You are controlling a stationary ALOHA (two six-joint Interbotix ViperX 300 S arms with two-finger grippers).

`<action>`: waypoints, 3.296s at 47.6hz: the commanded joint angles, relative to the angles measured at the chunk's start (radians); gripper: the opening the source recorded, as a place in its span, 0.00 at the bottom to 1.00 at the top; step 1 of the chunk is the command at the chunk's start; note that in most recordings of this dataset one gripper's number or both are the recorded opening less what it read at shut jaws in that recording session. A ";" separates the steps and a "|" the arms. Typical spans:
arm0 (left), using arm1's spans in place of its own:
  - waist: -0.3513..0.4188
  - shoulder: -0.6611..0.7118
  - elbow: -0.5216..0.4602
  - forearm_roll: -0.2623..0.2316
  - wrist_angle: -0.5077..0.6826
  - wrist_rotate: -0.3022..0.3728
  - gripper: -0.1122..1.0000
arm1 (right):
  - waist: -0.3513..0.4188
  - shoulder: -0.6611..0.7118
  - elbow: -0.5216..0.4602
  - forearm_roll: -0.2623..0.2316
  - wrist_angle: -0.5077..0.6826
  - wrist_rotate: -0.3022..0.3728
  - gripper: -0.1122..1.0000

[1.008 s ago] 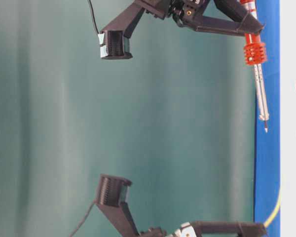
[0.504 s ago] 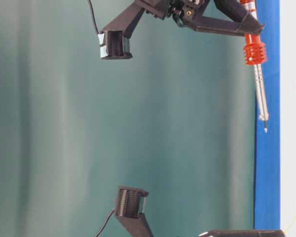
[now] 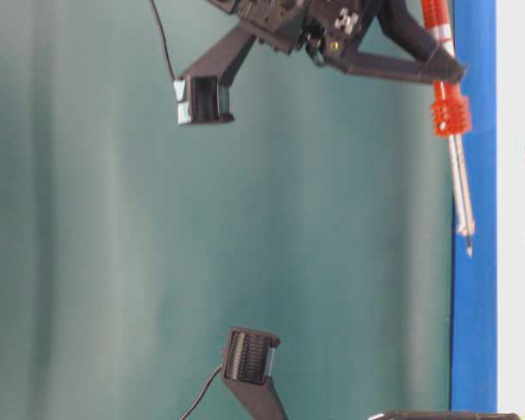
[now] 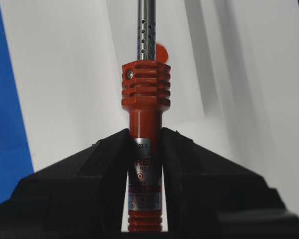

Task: Touch the tip of the soldering iron to the tip of the solder at the mark.
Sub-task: 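Bring the wire tip to the left red dot, iron tip toward it, then hold the iron tip against the wire tip at the left dot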

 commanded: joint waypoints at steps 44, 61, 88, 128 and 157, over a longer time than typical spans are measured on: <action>-0.002 -0.018 -0.003 0.002 -0.006 0.003 0.13 | 0.021 0.216 -0.218 -0.041 0.057 0.003 0.16; -0.002 -0.018 -0.006 0.002 -0.006 0.003 0.13 | 0.025 0.216 -0.222 -0.041 0.064 0.002 0.16; 0.005 -0.015 -0.015 0.003 -0.002 0.005 0.13 | 0.028 0.221 -0.230 -0.041 0.075 0.002 0.16; 0.005 -0.014 -0.018 0.003 0.002 0.002 0.13 | 0.028 0.221 -0.230 -0.041 0.075 -0.002 0.16; 0.005 -0.012 -0.018 0.003 0.003 0.000 0.13 | 0.028 0.221 -0.230 -0.041 0.072 -0.002 0.16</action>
